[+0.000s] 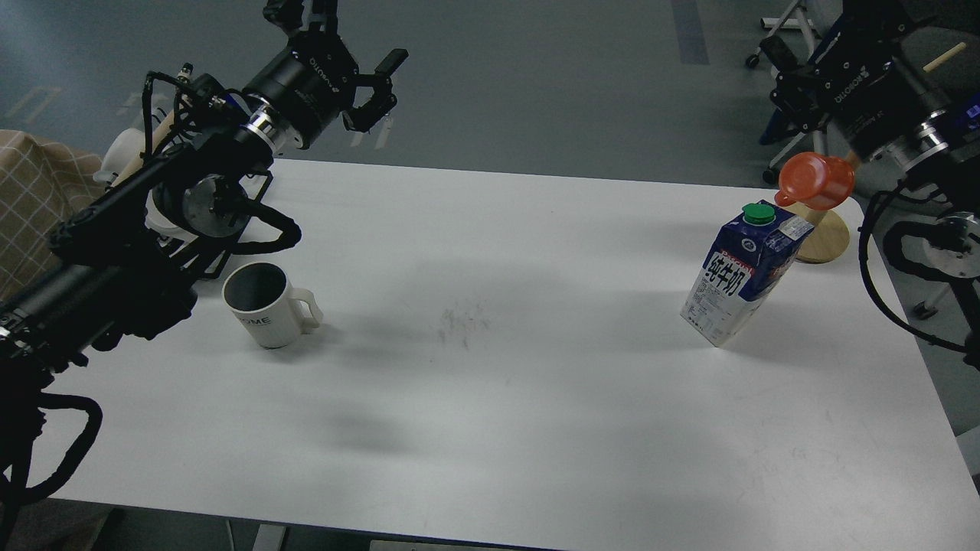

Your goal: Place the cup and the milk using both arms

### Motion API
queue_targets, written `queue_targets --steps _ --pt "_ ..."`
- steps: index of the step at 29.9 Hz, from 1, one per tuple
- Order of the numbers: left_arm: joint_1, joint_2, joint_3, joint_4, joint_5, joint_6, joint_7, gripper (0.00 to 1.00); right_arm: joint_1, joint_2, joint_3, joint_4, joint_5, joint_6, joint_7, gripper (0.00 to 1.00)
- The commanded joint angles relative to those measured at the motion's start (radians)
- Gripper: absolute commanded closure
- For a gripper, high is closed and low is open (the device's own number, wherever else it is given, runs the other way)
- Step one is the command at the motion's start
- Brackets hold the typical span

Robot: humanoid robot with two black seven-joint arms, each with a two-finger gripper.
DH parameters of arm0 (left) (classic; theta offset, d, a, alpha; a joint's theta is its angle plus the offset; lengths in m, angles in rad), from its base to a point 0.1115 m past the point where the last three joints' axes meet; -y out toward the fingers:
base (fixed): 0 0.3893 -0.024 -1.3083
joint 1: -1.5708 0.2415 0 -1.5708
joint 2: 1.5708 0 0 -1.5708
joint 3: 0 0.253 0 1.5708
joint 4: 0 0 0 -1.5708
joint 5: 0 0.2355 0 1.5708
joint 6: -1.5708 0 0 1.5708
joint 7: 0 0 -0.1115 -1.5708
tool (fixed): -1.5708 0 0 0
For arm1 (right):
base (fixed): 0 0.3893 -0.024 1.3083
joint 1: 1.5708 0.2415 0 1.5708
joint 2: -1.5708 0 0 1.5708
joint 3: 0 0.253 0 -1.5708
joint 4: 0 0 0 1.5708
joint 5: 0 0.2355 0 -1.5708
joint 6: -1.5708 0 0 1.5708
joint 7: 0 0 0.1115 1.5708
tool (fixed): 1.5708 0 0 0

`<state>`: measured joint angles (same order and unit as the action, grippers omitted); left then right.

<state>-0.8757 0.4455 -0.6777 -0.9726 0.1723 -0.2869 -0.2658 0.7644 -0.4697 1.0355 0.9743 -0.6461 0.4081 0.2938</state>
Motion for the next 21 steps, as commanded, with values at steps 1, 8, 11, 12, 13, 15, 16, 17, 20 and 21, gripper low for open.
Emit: queue_targets --steps 1,8,11,12,13,15,16,17,20,21 --pt "-0.008 -0.011 0.009 0.014 0.016 0.003 -0.015 0.01 0.001 -0.001 0.000 -0.002 0.002 0.027 -0.007 0.00" --pt "-0.012 -0.004 0.000 0.034 0.050 0.003 0.003 0.01 0.009 -0.001 0.003 -0.002 0.000 0.012 -0.015 0.00" --pt "-0.014 -0.001 -0.003 0.043 0.041 -0.006 0.003 0.01 0.013 -0.001 0.011 -0.002 0.002 0.012 -0.015 0.00" --pt "-0.014 -0.001 -0.003 0.046 0.041 -0.015 0.003 0.01 0.013 -0.001 0.012 -0.002 0.002 0.011 -0.015 0.00" --pt "-0.012 -0.001 -0.003 0.049 0.039 -0.043 0.003 0.01 0.015 0.000 0.017 -0.002 0.002 0.009 -0.015 0.00" --pt "-0.014 -0.002 -0.006 0.075 0.035 -0.066 0.002 0.01 0.015 0.006 0.017 0.001 0.002 -0.020 -0.013 0.00" --pt "-0.017 -0.007 -0.008 0.093 0.035 -0.067 0.003 0.01 0.015 0.006 0.018 0.004 0.002 -0.034 -0.015 0.00" --pt "-0.029 -0.010 -0.014 0.112 0.035 -0.066 0.005 0.01 0.015 0.008 0.017 0.007 0.002 -0.061 -0.015 0.00" --pt "-0.054 -0.008 -0.011 0.127 0.048 -0.069 0.005 0.01 0.015 -0.001 0.011 0.012 0.002 -0.069 -0.015 0.00" --pt "-0.058 -0.007 -0.008 0.127 0.052 -0.072 0.005 0.01 0.015 -0.001 0.009 0.012 0.000 -0.069 -0.015 0.00"
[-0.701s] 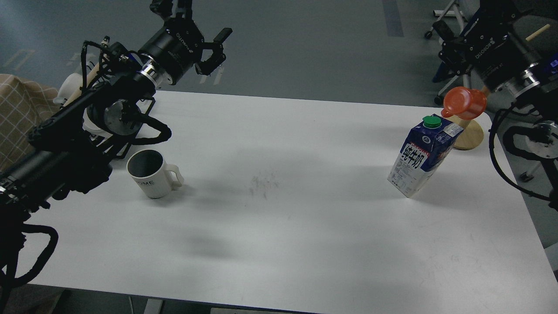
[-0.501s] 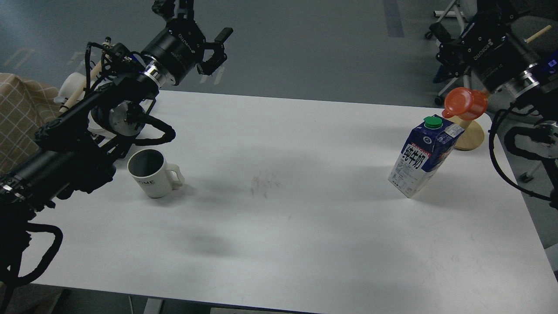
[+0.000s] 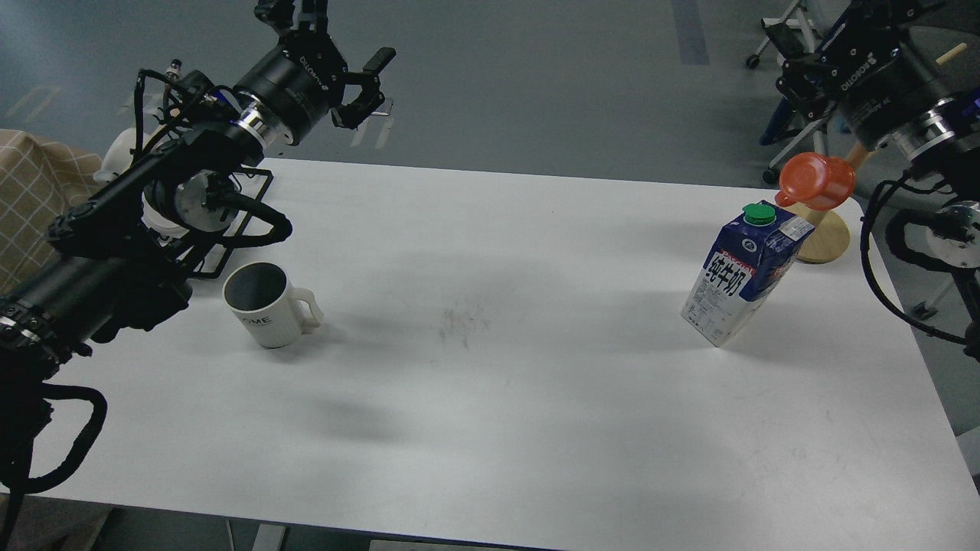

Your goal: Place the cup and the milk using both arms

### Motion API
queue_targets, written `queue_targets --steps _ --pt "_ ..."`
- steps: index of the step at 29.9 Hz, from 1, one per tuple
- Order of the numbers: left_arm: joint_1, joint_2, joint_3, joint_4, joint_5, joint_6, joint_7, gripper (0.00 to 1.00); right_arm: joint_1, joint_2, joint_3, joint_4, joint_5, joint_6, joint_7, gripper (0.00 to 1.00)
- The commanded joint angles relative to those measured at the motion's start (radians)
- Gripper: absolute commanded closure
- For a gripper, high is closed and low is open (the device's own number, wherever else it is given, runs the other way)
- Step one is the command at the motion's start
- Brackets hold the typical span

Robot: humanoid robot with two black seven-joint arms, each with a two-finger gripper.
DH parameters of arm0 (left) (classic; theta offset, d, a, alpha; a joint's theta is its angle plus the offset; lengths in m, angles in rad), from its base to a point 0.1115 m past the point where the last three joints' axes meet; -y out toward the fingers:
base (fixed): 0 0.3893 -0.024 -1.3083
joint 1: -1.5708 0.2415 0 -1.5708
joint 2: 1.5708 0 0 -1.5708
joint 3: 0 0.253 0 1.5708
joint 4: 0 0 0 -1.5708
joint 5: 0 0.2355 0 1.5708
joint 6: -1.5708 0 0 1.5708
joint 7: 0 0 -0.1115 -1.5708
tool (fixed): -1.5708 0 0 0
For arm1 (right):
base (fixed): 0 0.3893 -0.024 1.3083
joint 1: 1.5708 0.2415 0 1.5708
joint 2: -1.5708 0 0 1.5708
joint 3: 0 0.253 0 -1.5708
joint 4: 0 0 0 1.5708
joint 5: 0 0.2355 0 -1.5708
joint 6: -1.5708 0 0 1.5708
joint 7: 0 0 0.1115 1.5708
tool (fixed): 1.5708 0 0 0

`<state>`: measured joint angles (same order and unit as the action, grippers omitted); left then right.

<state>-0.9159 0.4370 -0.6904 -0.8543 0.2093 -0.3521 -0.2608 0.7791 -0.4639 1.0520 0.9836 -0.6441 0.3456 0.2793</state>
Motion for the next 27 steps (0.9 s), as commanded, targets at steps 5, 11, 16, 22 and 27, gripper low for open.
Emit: queue_targets --steps 5,11,16,22,27 --pt "-0.043 0.005 -0.003 0.014 0.007 -0.008 0.011 0.01 0.003 -0.021 -0.007 -0.008 -0.002 -0.007 0.001 0.00" --pt "-0.038 -0.006 -0.003 0.027 0.013 -0.013 -0.003 0.01 -0.001 -0.024 -0.009 -0.008 -0.002 0.030 -0.014 0.00" --pt "-0.037 -0.024 0.002 0.027 0.015 -0.014 -0.011 0.01 -0.003 -0.024 -0.006 -0.006 -0.002 0.030 -0.011 0.00" --pt "-0.032 -0.020 0.005 0.026 0.015 -0.010 -0.005 0.01 -0.004 -0.024 -0.006 -0.003 -0.002 0.030 -0.011 0.00" --pt "-0.034 -0.020 0.002 0.021 0.015 -0.004 -0.006 0.01 -0.006 -0.022 -0.003 -0.002 -0.002 0.032 -0.011 0.00"
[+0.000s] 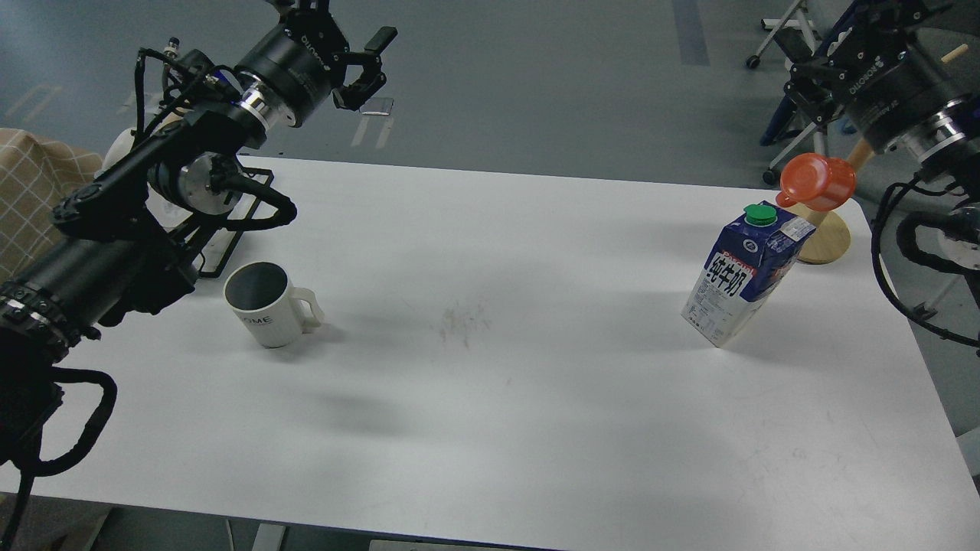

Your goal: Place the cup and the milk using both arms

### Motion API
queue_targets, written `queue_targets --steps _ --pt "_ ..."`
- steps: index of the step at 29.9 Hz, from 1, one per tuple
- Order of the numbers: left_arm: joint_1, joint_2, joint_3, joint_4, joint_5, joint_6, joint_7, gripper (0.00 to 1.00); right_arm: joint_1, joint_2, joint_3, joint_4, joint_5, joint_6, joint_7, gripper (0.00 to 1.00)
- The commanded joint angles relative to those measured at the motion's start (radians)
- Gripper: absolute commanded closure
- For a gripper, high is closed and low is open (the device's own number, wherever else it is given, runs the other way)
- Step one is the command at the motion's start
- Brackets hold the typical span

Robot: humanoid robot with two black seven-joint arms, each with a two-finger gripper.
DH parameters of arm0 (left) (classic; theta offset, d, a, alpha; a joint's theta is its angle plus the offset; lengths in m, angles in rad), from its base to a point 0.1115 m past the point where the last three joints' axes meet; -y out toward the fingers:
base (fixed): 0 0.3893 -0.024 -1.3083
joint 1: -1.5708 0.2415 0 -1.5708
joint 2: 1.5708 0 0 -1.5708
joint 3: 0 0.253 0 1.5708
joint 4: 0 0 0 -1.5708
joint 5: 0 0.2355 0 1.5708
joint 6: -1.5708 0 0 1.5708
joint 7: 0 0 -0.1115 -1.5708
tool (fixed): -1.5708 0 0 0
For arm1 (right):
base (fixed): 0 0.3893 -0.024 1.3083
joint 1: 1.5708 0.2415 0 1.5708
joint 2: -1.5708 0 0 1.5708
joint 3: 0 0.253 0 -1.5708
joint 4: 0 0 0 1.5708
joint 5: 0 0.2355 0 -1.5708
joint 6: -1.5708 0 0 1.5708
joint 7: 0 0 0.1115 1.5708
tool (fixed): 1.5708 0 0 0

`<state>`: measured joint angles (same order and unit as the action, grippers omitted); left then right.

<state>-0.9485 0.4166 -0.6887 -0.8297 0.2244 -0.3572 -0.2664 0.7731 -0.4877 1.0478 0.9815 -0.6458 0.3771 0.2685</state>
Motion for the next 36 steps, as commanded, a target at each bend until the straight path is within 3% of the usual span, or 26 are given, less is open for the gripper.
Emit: queue_targets --steps 1,36 --pt "-0.001 0.001 0.003 -0.006 0.001 0.001 0.001 0.01 -0.002 0.001 0.000 0.000 0.000 0.000 0.000 0.00" --pt "0.011 0.051 0.000 -0.046 0.121 -0.046 0.015 0.01 -0.008 0.008 0.003 0.005 0.000 0.000 0.003 0.00"
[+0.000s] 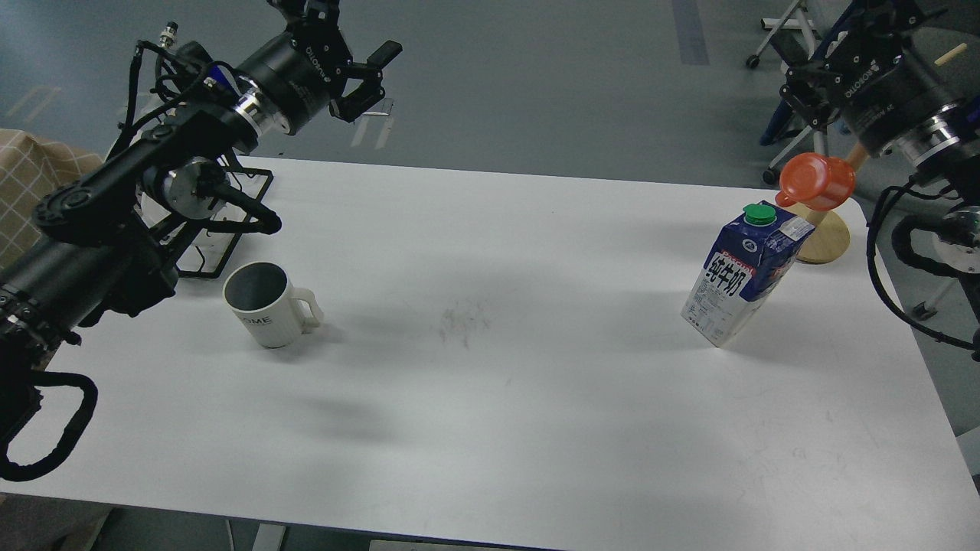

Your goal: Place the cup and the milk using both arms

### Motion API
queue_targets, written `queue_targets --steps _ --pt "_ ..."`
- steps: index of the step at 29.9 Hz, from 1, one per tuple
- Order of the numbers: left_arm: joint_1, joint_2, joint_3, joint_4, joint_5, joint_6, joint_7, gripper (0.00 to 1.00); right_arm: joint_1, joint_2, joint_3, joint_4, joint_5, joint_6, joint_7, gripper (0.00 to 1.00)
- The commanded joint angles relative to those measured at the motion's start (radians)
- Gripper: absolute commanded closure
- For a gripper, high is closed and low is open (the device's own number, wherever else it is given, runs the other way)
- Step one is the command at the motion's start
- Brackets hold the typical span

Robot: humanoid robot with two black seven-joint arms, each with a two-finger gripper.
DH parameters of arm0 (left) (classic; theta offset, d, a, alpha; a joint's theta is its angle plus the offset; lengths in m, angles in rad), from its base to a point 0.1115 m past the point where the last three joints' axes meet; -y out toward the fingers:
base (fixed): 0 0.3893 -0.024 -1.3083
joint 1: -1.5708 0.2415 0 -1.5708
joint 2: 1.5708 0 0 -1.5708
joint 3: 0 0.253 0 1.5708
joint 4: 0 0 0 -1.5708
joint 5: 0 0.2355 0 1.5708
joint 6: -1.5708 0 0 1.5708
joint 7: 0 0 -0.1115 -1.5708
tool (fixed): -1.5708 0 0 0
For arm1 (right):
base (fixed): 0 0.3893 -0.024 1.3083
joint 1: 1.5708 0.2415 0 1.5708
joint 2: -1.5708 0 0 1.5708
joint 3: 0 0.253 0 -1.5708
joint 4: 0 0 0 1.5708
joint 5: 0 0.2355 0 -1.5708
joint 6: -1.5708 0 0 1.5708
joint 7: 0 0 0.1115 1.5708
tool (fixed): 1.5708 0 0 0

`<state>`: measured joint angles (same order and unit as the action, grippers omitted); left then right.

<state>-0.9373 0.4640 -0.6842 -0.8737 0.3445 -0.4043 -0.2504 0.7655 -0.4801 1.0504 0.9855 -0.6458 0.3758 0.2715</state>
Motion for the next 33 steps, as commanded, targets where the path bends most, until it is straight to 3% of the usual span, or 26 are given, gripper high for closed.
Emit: queue_targets --steps 1,5,8,11,15,23,33 --pt "0.002 0.004 0.002 -0.004 0.001 -0.001 -0.001 0.01 0.000 0.000 -0.001 0.002 0.000 0.002 0.000 0.00" --pt "0.006 0.045 0.012 -0.043 0.008 -0.013 0.003 0.01 0.000 -0.003 -0.001 0.007 0.000 0.000 0.000 0.00" --pt "0.005 0.137 0.047 -0.106 0.081 -0.082 0.036 0.01 -0.003 -0.011 -0.003 0.021 0.000 0.002 0.000 0.00" --pt "0.005 0.228 0.064 -0.165 0.238 -0.084 0.054 0.01 -0.005 -0.020 -0.004 0.038 -0.002 0.002 0.000 0.00" --pt "0.020 0.437 0.064 -0.289 0.503 -0.084 0.053 0.01 -0.006 -0.021 -0.004 0.045 -0.002 0.002 0.000 0.00" --pt "0.063 0.746 0.071 -0.435 0.594 -0.084 0.051 0.01 -0.018 -0.026 -0.003 0.076 -0.002 0.002 0.000 0.00" --pt "0.172 0.808 0.071 -0.473 0.876 -0.084 0.039 0.01 -0.044 -0.026 0.000 0.087 -0.002 0.002 0.002 0.00"
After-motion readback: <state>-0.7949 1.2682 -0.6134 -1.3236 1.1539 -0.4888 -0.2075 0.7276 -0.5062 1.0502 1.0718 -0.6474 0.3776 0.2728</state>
